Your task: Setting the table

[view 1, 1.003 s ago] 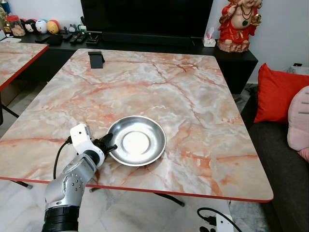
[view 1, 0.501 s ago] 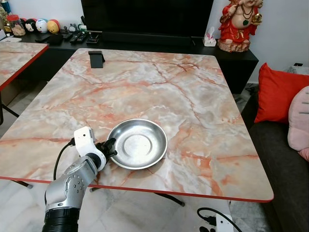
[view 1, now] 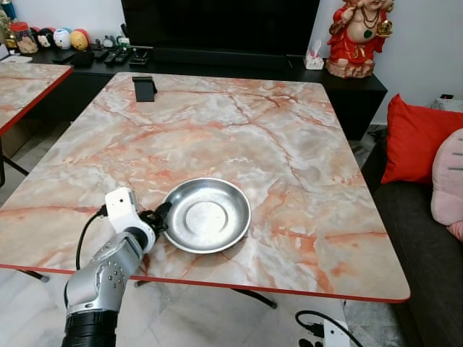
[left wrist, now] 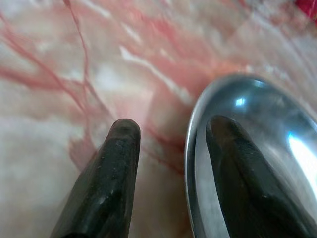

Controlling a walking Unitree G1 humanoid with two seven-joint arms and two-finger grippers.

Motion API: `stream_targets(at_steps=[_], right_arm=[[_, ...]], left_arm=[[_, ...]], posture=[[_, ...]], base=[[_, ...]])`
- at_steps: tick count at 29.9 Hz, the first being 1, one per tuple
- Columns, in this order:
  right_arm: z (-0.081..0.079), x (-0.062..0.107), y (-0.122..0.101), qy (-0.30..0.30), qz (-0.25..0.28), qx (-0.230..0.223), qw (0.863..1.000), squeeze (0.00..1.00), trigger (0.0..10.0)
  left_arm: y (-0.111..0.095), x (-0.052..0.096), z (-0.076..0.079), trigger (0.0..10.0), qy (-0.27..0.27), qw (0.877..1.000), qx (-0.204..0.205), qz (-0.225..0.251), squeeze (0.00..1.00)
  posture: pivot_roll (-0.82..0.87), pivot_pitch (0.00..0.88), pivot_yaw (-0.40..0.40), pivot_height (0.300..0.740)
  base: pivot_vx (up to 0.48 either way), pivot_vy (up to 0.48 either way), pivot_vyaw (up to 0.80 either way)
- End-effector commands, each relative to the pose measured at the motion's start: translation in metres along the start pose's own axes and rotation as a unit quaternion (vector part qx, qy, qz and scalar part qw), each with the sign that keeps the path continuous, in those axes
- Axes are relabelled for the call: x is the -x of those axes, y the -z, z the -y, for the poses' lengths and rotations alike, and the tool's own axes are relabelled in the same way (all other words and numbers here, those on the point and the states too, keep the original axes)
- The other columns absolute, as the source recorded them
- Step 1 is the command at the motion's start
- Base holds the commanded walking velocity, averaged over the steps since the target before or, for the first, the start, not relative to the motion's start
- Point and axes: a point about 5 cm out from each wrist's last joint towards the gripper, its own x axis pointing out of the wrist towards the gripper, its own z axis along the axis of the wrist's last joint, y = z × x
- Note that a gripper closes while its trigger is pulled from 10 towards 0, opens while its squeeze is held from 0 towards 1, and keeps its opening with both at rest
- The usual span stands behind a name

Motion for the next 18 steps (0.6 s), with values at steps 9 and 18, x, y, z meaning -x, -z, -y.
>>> stream_targets(at_steps=[9,18], right_arm=[[0.002,0.000,0.000,0.002,0.003,-0.006,1.000,0.00,10.0],[0.001,0.001,0.000,0.009,0.013,-0.015,1.000,0.00,10.0]], left_arm=[[-0.034,0.010,0.026,10.0,0.067,0.956,-0.211,0.194,0.00],[-0.020,0.008,0.043,10.0,0.097,0.927,-0.279,0.229,0.00]], posture=[[0.07,0.000,-0.044,0.740],[0.05,0.000,-0.035,0.740]], base=[[0.000,0.000,0.00],[0.000,0.000,0.00]])
